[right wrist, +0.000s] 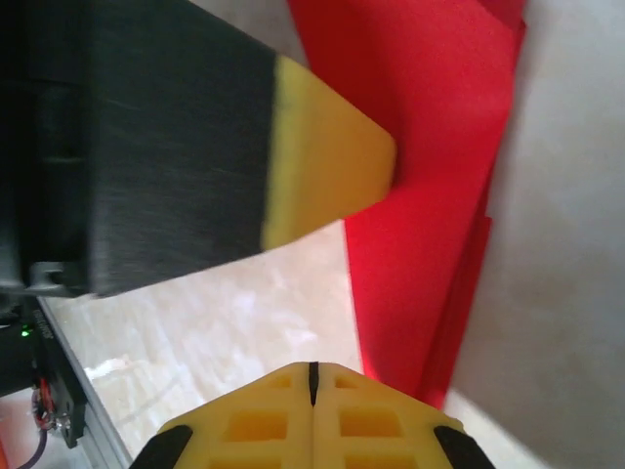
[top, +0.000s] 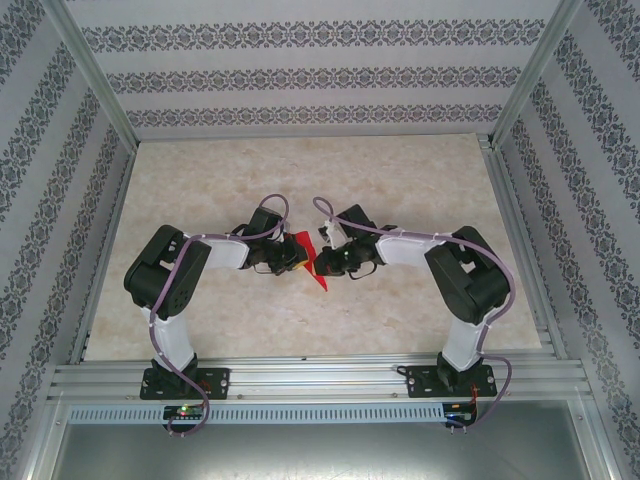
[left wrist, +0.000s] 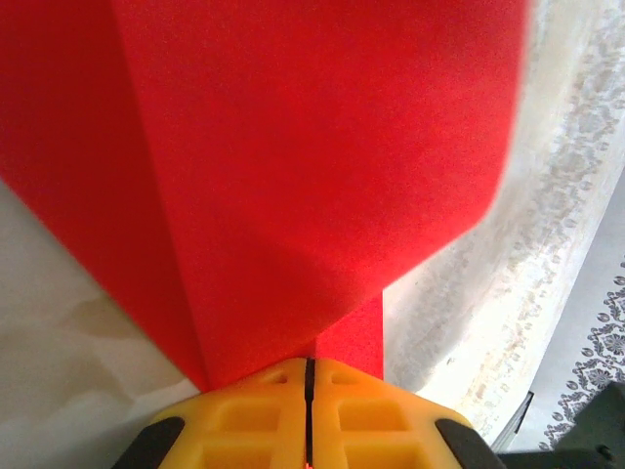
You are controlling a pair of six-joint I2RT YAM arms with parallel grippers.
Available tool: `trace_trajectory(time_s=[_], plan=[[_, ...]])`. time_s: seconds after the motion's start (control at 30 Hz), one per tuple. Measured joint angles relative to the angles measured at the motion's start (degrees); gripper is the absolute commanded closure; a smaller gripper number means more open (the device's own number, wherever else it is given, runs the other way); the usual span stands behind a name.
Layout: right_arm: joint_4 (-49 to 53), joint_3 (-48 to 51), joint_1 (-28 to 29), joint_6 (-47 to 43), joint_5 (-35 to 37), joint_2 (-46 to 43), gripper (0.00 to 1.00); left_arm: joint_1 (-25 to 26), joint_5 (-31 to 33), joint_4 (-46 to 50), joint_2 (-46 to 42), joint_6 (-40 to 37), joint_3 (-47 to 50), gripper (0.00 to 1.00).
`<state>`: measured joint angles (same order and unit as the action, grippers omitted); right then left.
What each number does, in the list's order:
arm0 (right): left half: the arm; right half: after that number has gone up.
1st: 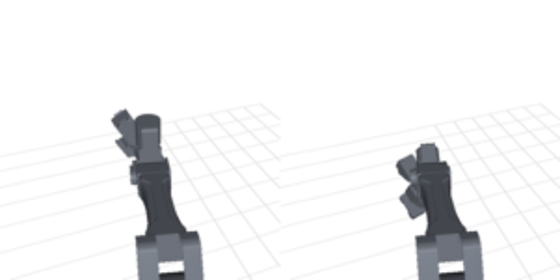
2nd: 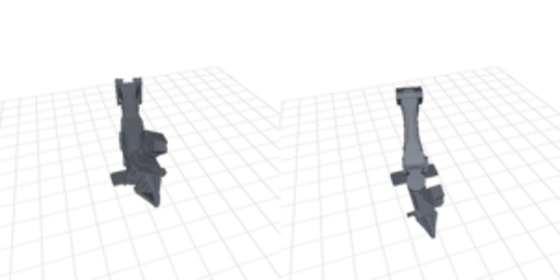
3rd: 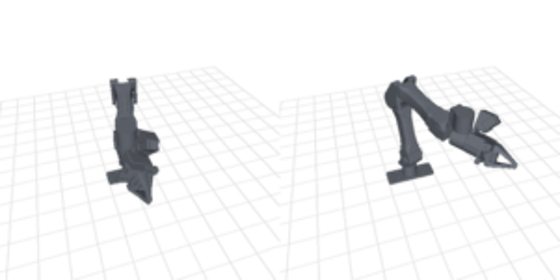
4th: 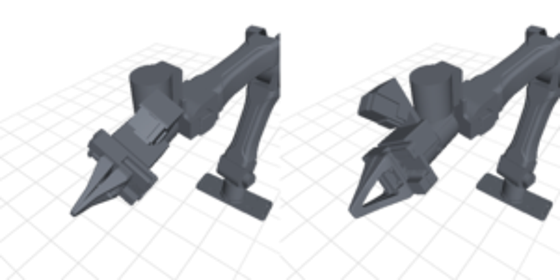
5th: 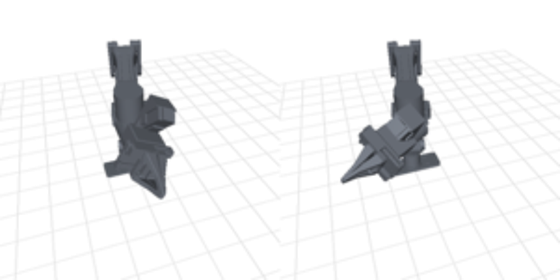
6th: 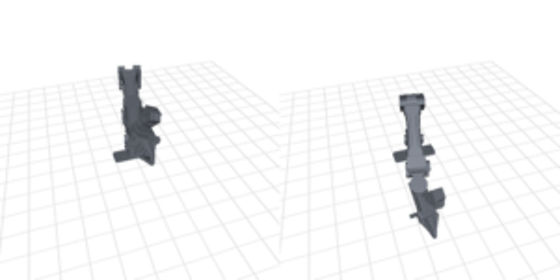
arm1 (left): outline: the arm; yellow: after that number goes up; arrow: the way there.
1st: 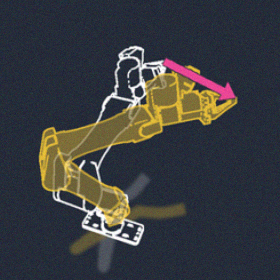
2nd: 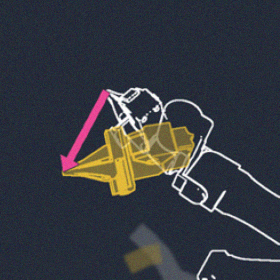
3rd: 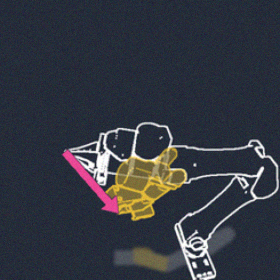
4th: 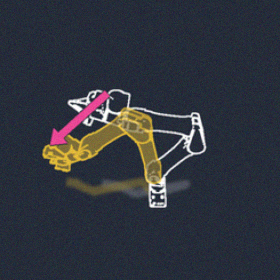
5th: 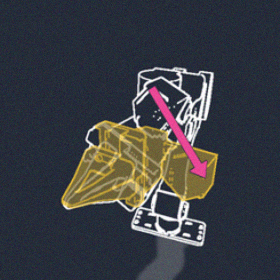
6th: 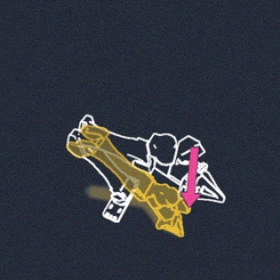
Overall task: Fold a paper plane with a square sheet of paper (pick it up from the middle)
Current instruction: Fold the wing for the fifth time at the center of the table.
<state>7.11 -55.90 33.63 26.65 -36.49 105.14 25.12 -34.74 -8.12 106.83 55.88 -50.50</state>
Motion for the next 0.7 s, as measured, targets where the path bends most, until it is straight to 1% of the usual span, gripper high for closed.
trace_trajectory(time_s=[0.1,0.27,0.5,0.7], plan=[[0.8,0.1,0.0,0.0,0.0,1.4,1.0,0.0,0.0,0.0,0.0,0.0,0.0,0.9],[1.2,1.7,0.0,-0.9,-0.3,1.3,1.0,0.0,0.2,0.4,0.0,0.0,-0.1,0.92],[1.4,5.5,0.0,-3.2,-0.4,-2.1,1.0,0.1,0.4,2.2,0.0,0.0,-0.8,0.94],[4.6,8.5,0.0,-4.5,-0.7,-4.7,1.0,0.3,0.7,3.0,0.0,0.0,-1.2,0.94]])
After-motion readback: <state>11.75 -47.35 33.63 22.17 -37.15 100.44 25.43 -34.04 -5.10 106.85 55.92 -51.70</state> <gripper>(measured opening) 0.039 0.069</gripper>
